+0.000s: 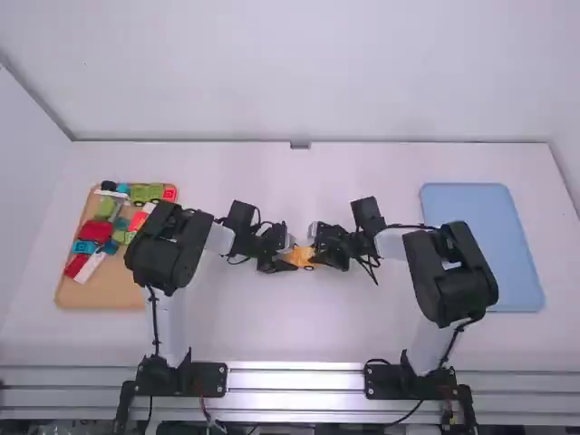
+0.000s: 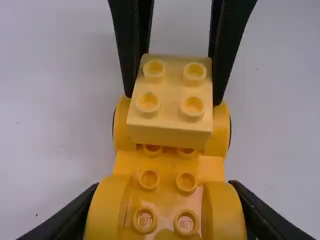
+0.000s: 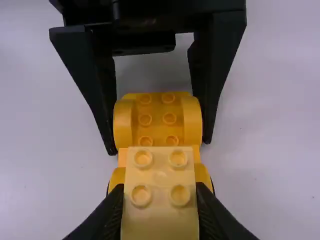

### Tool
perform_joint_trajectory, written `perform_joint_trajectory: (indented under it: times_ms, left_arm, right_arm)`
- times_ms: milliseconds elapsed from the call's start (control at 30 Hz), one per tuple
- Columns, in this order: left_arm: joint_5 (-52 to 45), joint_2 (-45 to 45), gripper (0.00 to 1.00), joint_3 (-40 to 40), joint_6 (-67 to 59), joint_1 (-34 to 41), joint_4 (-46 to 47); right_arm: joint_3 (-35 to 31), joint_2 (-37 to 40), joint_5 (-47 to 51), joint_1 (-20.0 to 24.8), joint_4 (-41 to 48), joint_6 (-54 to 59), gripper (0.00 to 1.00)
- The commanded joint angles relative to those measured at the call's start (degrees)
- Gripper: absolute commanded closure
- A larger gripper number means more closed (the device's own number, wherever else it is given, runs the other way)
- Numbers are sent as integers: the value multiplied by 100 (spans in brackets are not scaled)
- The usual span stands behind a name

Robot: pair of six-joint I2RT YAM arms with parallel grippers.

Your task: Assemble lego blocks to make yellow taxi

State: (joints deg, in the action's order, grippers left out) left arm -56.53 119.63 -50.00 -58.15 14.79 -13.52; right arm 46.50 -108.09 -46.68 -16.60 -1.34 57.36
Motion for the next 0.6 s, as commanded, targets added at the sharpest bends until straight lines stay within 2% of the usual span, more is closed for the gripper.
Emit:
perform_joint_trajectory:
  times_ms: [0, 67, 233, 400, 567]
  left_arm:
    - [-101, 28, 50, -20, 28, -11, 101]
    - [-101, 28, 50, -20, 31, -11, 101]
    - [-101, 28, 49, -20, 28, -11, 103]
    - [-101, 28, 49, -20, 28, -11, 103]
    - [-87, 28, 49, -20, 28, -11, 103]
  right_arm:
    - [68, -26, 197, 11, 7, 7, 70]
    - [70, -26, 157, 11, 4, 7, 53]
    - [151, -26, 57, -11, 26, -57, 38]
    - [299, -13, -52, -13, 61, -57, 38]
    - [468, 227, -997, 199, 505, 348, 41]
